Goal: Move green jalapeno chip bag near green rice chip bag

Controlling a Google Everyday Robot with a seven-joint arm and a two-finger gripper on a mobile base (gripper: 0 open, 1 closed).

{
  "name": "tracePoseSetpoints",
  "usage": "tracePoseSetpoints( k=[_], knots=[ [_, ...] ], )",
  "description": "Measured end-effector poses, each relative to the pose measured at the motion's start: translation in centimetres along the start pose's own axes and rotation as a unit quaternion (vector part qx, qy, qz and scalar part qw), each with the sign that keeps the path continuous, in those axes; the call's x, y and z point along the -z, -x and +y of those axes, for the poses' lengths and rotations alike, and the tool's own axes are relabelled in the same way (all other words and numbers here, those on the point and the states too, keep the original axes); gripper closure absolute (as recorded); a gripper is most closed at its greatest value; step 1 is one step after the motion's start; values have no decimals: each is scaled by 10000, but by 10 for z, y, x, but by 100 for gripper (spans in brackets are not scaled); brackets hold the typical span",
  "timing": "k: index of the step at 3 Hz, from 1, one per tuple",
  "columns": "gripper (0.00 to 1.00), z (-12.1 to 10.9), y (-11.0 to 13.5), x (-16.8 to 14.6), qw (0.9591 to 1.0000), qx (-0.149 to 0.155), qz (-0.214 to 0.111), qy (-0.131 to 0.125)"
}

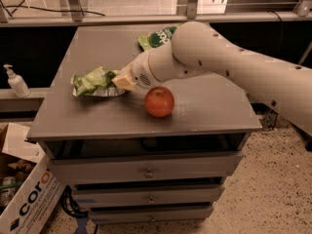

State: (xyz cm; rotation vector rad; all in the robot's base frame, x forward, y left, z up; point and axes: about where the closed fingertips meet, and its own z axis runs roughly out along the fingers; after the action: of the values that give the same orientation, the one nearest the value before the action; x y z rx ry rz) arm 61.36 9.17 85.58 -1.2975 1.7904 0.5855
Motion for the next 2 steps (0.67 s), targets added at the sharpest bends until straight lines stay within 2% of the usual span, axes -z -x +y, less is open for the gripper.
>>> tracePoseSetpoints(
  k=[1,2],
  knots=[
    [100,-21,3,24,9996,-39,-39,-275],
    [100,-41,-6,48,9984,-97,20,-548]
  ],
)
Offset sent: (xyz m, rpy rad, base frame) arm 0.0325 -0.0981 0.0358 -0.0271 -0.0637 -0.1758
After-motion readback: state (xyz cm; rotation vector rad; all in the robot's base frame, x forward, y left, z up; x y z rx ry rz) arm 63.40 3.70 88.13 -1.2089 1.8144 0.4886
